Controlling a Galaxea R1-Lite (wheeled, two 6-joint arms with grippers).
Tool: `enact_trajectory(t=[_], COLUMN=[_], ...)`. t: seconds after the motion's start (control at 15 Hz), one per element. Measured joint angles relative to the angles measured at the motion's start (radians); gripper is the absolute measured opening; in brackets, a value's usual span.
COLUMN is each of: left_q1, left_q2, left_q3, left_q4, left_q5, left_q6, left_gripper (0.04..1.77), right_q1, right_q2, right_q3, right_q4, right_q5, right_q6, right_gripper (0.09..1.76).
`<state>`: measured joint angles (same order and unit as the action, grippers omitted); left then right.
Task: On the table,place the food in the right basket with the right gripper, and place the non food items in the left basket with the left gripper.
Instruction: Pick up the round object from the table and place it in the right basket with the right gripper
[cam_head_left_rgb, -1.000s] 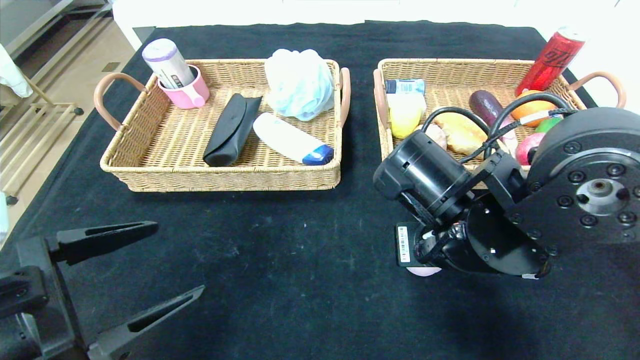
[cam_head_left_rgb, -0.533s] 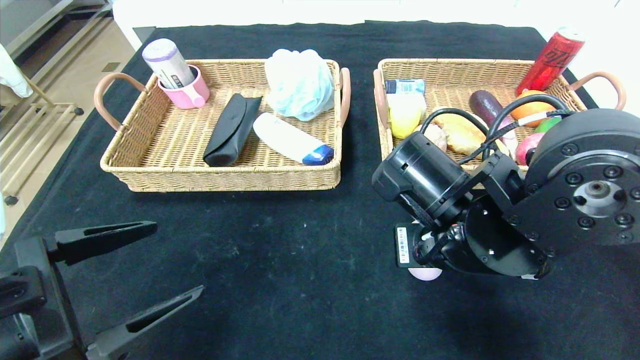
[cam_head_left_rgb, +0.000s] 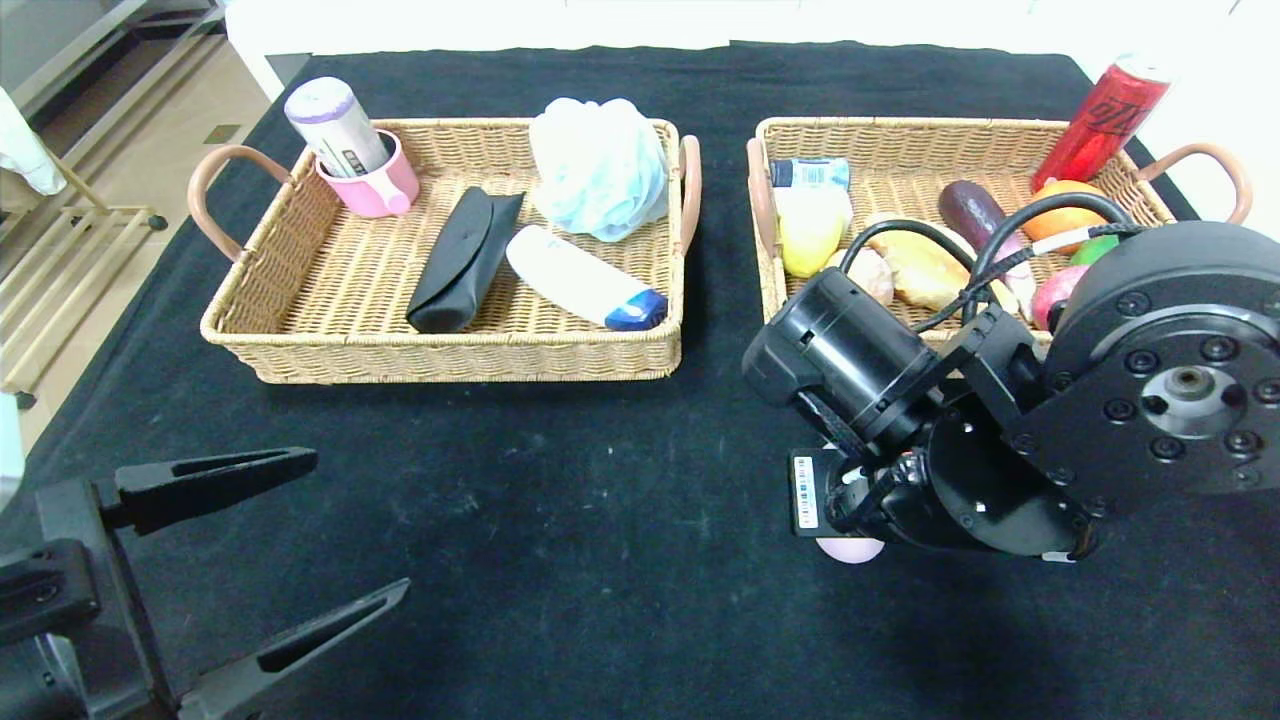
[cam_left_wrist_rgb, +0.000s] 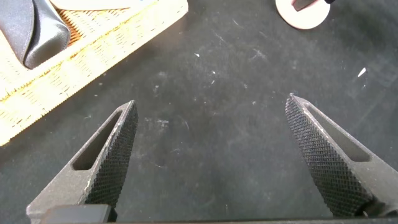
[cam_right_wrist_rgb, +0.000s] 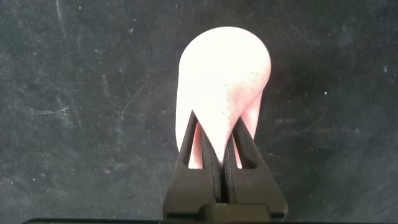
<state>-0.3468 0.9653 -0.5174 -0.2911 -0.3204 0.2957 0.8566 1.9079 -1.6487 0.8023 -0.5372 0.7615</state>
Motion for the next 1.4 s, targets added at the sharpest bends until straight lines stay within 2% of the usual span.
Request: enact_trajectory(t=[0.33,0.53,0.73,1.0,1.4], left_q1=[0.0,-0.001,-0.001,-0.001,-0.001], left_q2=[0.0,0.001,0.0,-0.003,-0.007], left_q3=[0.002,0.006,0.008,0.01,0.01], left_q4=[-0.002,-0.001,-0.002,-0.003,-0.003], left_q5=[0.0,0.0,-0.001,0.0,0.0], left_q6=[0.001,0.01,0.011,0.013,0.014], left_gripper=[1.72,1.72,1.72,1.72,1.72], right_q1=[0.009,0.021,0.021,-0.028,-0.131], right_q2=[-0.002,-0.028,-0.083,-0.15,-0.165], right_q3=[-0.009,-0.035,-0.073,-0.134,-0.292], right_q4=[0.004,0.06,0.129,0.134,0.125], right_q5=[-0.003,-0.008,-0.009,-0.03,-0.04], right_q6=[-0.002,-0.012,-0.096,-0.196,-0.341], right_gripper=[0.16,0.16,0.16,0.16,0.16])
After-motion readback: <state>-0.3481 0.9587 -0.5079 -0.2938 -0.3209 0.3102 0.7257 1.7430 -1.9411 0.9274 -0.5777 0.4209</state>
